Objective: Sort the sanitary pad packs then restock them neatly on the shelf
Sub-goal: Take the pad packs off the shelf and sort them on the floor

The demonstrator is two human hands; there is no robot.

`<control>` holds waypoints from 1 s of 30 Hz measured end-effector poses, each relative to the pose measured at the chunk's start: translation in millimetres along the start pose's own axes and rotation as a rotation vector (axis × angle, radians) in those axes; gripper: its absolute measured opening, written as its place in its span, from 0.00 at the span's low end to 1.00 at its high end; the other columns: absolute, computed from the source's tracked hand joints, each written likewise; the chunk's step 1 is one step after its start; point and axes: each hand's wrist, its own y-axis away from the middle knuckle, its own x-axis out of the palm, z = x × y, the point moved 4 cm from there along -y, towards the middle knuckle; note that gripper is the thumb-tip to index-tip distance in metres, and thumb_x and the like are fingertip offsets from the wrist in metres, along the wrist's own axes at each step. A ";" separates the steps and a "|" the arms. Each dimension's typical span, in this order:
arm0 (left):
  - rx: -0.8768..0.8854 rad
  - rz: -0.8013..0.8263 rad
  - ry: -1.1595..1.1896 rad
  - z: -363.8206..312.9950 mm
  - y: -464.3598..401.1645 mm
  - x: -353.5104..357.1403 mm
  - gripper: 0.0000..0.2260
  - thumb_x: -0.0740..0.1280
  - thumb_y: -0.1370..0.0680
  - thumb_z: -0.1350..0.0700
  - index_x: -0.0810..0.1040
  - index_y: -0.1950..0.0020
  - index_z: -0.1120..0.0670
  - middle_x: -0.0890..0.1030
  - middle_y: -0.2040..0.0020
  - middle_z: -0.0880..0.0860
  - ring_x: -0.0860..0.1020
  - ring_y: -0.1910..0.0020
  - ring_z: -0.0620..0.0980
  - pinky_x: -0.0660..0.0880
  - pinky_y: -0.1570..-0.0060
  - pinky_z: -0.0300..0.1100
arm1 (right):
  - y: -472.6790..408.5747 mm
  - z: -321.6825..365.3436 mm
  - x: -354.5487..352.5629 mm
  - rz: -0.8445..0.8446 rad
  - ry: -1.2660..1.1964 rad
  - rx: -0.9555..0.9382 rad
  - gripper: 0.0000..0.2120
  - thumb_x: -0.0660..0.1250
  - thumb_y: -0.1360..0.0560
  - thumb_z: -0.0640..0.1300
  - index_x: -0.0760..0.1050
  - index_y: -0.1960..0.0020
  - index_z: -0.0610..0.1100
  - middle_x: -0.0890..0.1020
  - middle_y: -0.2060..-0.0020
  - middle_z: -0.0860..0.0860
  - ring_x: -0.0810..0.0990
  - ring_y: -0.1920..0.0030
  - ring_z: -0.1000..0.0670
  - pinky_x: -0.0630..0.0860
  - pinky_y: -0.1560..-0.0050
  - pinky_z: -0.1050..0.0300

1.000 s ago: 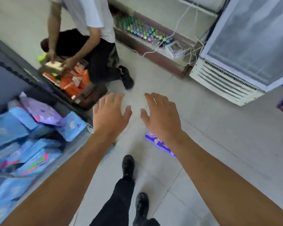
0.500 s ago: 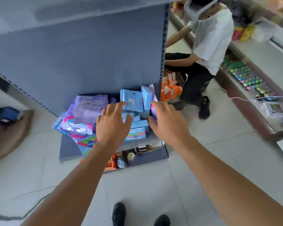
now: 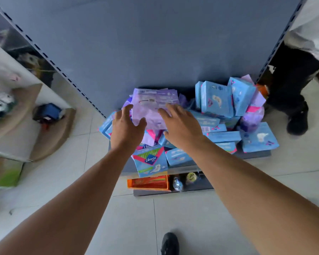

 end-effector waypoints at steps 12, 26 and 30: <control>0.211 -0.030 0.038 47.4 -28.3 9.2 0.28 0.68 0.26 0.60 0.67 0.27 0.50 0.69 0.30 0.53 0.69 0.32 0.54 0.71 0.39 0.48 | -61.1 3.7 3.2 -0.421 0.035 -0.011 0.10 0.57 0.34 0.35 0.75 0.59 0.45 0.80 0.68 0.47 0.81 0.65 0.43 0.74 0.67 0.53; 0.222 0.342 0.473 -16.1 -37.0 -34.0 0.22 0.80 0.34 0.57 0.78 0.42 0.57 0.85 0.54 0.45 0.84 0.58 0.44 0.80 0.60 0.39 | -31.0 -48.7 -128.0 -0.321 -0.670 0.151 0.03 0.61 0.28 0.43 0.68 0.58 0.50 0.72 0.71 0.54 0.69 0.69 0.53 0.63 0.70 0.65; 0.088 0.503 0.699 -35.5 1.9 -5.2 0.14 0.75 0.30 0.60 0.79 0.45 0.56 0.85 0.59 0.46 0.82 0.63 0.45 0.78 0.64 0.37 | 5.9 -86.4 -118.7 -0.422 -0.867 0.332 0.17 0.67 0.26 0.52 0.73 0.39 0.47 0.81 0.51 0.55 0.79 0.50 0.54 0.74 0.48 0.61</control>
